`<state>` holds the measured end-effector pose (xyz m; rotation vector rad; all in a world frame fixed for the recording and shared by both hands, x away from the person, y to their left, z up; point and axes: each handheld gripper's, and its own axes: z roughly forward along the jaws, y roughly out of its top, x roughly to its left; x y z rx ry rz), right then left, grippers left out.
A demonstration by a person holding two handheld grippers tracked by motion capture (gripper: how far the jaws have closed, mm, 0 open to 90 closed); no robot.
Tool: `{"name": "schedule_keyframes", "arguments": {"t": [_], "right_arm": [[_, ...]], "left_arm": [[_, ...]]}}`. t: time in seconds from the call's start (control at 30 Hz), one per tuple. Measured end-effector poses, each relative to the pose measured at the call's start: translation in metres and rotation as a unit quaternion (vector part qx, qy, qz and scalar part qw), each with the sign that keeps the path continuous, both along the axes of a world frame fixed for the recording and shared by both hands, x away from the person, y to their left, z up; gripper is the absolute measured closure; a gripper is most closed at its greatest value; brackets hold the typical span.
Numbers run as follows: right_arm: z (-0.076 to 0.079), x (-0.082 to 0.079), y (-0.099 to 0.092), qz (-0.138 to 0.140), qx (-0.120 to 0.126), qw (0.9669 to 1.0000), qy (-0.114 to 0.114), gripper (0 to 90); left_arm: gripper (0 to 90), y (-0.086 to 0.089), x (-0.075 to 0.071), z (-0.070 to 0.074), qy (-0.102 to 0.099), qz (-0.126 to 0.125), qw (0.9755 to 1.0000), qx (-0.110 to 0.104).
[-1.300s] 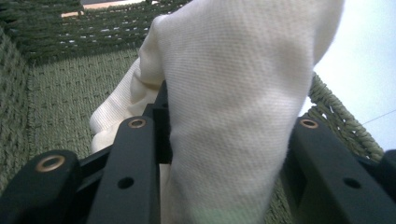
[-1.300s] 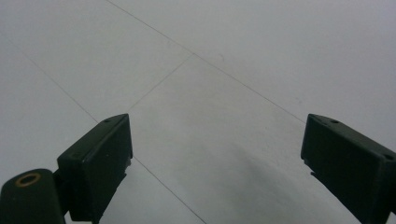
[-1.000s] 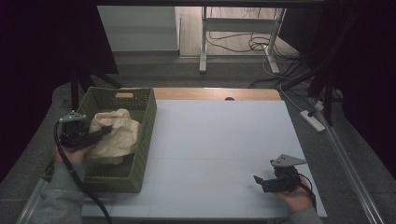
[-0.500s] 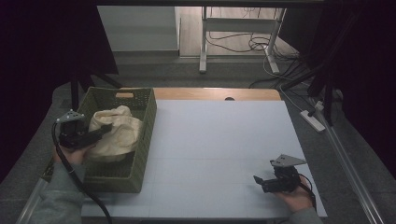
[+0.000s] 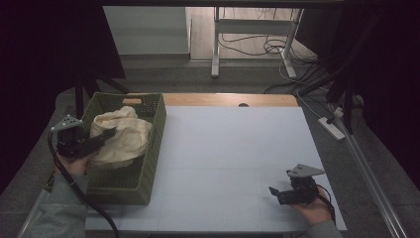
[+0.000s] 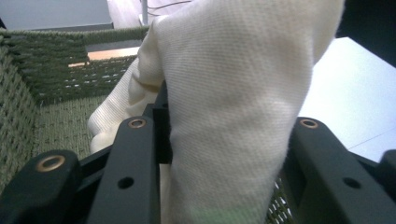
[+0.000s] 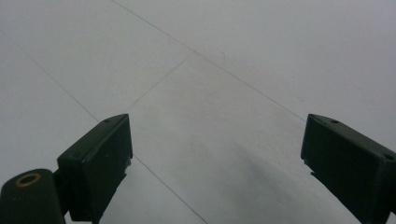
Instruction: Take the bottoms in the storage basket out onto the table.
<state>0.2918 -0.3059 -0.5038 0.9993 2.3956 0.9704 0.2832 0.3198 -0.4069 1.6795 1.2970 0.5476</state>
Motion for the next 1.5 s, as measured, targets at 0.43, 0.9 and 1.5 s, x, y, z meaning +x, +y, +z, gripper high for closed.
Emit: {"name": "schedule_keyframes", "arguments": {"t": [0.43, 0.9, 1.5], "right_arm": [[0.000, 0.000, 0.000, 0.000, -0.001, 1.0000, 0.000, 9.2], [0.000, 0.000, 0.000, -0.001, -0.002, 1.0000, 0.000, 9.2], [-0.001, 0.000, 0.001, -0.001, -0.005, 1.0000, 0.000, 9.2]], "left_arm": [[60.1, 0.000, -0.004, 0.006, -0.012, -0.004, 0.9998, -0.012], [60.1, -0.002, -0.009, 0.012, -0.026, -0.009, 0.9994, -0.022], [60.2, -0.008, -0.013, 0.020, -0.040, -0.016, 0.9987, -0.027]]}}
